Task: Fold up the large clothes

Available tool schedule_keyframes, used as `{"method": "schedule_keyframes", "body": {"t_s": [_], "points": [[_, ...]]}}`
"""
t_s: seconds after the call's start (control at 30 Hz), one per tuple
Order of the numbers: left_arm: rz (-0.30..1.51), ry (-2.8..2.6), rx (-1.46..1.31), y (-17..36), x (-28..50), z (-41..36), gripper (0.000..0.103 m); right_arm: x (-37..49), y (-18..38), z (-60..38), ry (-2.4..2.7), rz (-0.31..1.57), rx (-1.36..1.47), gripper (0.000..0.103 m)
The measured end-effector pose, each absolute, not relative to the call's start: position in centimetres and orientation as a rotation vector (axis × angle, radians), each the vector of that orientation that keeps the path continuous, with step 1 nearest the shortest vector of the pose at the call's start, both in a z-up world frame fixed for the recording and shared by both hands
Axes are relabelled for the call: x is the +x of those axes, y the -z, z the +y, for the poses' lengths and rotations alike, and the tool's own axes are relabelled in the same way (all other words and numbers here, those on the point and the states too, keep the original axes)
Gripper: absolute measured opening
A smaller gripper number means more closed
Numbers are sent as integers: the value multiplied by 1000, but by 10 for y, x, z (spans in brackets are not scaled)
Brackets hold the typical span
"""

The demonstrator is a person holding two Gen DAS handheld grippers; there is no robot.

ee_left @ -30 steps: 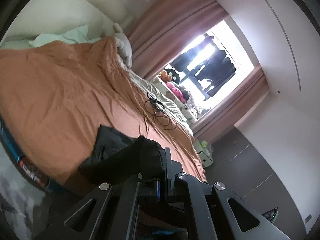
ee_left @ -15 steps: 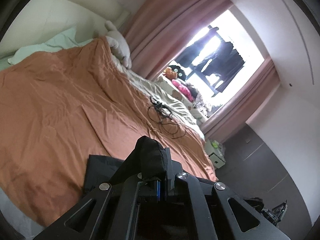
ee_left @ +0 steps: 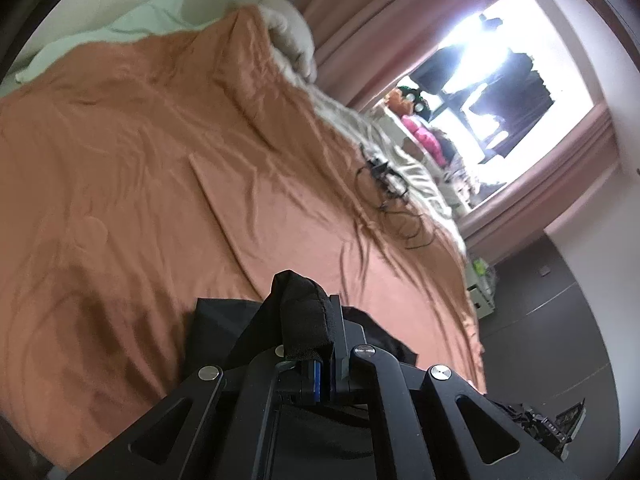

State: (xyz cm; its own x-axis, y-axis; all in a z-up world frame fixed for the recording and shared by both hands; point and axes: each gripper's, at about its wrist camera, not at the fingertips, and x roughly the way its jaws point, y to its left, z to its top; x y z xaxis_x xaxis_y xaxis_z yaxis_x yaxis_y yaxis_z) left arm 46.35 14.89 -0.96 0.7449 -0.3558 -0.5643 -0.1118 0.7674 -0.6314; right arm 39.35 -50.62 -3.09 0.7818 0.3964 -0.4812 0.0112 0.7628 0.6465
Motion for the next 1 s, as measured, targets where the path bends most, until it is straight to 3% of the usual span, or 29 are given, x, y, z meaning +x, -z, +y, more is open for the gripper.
{"method": "schedule_keyframes", "body": {"t_s": [0.37,0.43,0.5,0.57,0.67,1.0], "points": [[883,46,-665,84,529,135,2,454,103,-505,-153,797,660,5],[913,29,-657,96,538,135,3,464,116,-505,-112,837,644,15],[947,29,-645,106,549,135,11,473,125,-505,-66,883,613,46],[963,37,-624,110,555,134,44,476,131,-510,-28,890,607,60],[896,30,-582,100,550,134,71,471,133,-514,-17,885,599,61],[924,-8,-493,108,509,150,72,431,141,-505,-13,921,476,61]]}}
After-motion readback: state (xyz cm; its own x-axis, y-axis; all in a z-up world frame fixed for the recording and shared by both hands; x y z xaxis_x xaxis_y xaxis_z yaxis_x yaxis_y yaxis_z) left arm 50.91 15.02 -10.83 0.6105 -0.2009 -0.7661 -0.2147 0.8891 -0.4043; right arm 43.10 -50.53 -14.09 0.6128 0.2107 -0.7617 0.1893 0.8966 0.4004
